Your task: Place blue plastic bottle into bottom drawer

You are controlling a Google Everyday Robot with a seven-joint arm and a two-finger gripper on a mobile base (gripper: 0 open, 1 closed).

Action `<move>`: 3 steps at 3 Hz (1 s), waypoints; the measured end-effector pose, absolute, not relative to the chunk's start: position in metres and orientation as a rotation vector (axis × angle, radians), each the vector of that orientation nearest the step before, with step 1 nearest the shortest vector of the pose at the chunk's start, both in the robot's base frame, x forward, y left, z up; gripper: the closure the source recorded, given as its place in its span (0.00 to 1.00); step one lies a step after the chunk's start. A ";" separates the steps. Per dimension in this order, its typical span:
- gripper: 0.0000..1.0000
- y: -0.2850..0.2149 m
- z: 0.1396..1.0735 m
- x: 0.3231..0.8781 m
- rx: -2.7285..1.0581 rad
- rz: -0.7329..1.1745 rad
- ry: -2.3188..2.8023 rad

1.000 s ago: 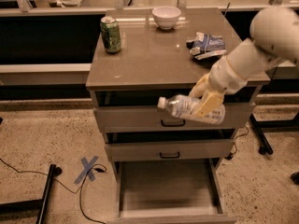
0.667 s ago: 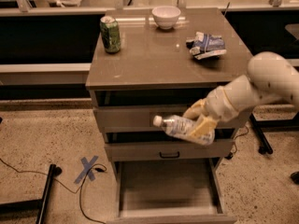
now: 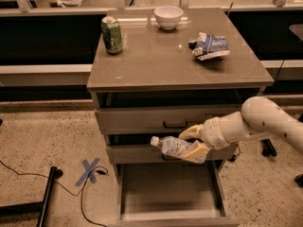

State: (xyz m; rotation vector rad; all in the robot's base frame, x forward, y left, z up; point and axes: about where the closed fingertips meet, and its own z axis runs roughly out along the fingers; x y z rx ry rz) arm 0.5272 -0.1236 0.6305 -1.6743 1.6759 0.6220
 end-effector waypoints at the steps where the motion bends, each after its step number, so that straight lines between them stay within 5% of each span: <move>1: 1.00 -0.120 0.621 0.527 -1.696 0.619 1.695; 3: 1.00 -0.125 0.476 0.536 -1.761 0.560 1.637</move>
Offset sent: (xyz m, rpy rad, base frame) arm 0.0206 0.0026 -0.2010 -0.0322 -0.1279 0.1056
